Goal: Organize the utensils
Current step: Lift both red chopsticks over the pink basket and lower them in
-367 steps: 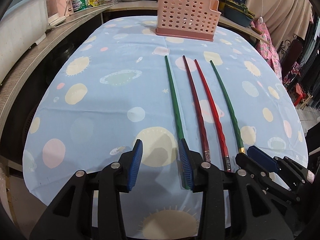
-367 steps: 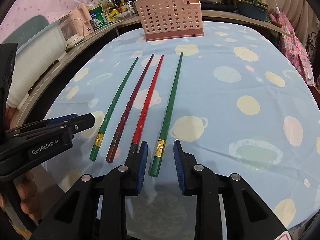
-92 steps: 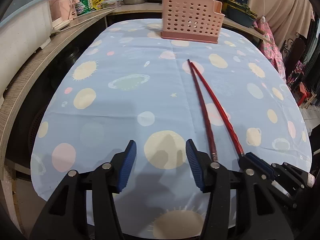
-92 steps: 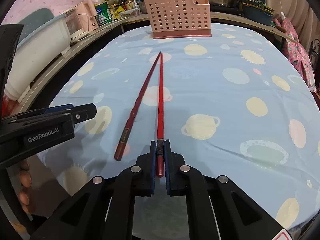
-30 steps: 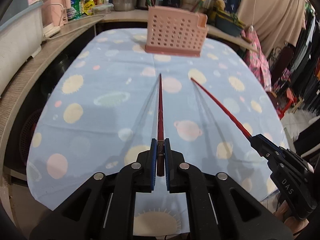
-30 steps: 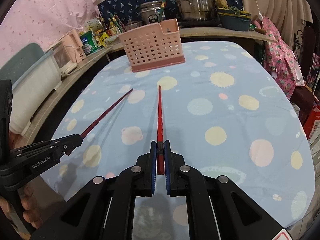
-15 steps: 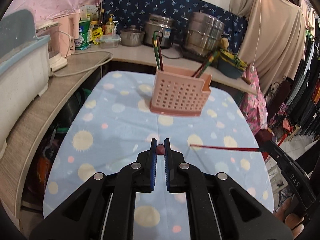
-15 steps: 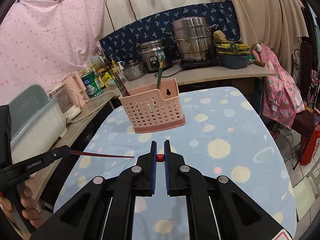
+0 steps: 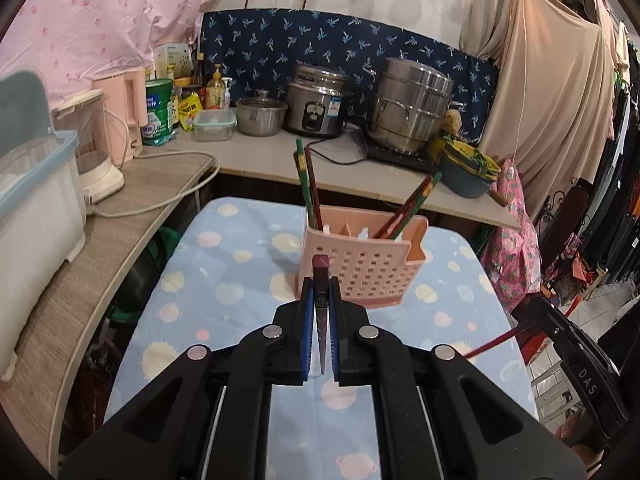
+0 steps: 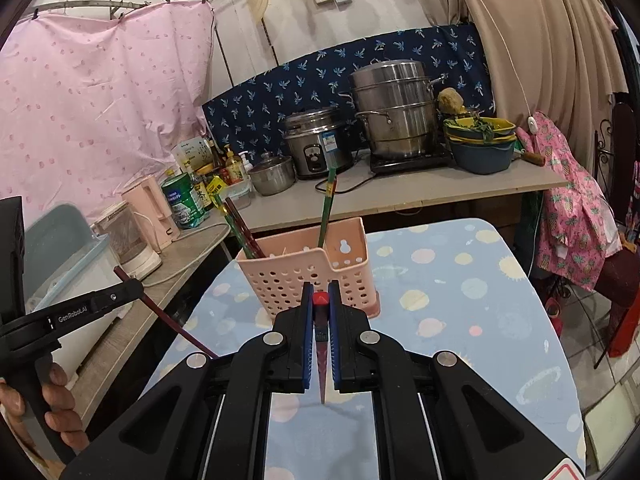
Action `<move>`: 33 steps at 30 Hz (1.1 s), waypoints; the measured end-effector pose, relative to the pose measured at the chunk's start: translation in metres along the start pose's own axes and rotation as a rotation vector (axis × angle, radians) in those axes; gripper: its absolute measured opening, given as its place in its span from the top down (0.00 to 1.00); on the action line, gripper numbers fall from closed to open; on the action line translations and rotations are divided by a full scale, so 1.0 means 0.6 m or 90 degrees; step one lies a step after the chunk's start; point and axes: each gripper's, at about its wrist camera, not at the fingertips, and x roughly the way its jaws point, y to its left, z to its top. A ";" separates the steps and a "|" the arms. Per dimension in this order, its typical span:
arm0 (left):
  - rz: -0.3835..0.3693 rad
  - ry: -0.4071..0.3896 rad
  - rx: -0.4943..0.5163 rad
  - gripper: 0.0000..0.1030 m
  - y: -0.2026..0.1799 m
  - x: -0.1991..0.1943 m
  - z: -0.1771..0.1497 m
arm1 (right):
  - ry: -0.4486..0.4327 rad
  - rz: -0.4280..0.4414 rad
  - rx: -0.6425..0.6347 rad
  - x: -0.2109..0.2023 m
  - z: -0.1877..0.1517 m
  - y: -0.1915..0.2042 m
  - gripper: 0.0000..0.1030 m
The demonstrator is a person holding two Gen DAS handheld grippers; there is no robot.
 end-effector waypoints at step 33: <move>0.007 -0.090 -0.021 0.93 -0.006 0.098 0.221 | -0.110 0.017 -0.007 0.182 0.265 0.038 0.93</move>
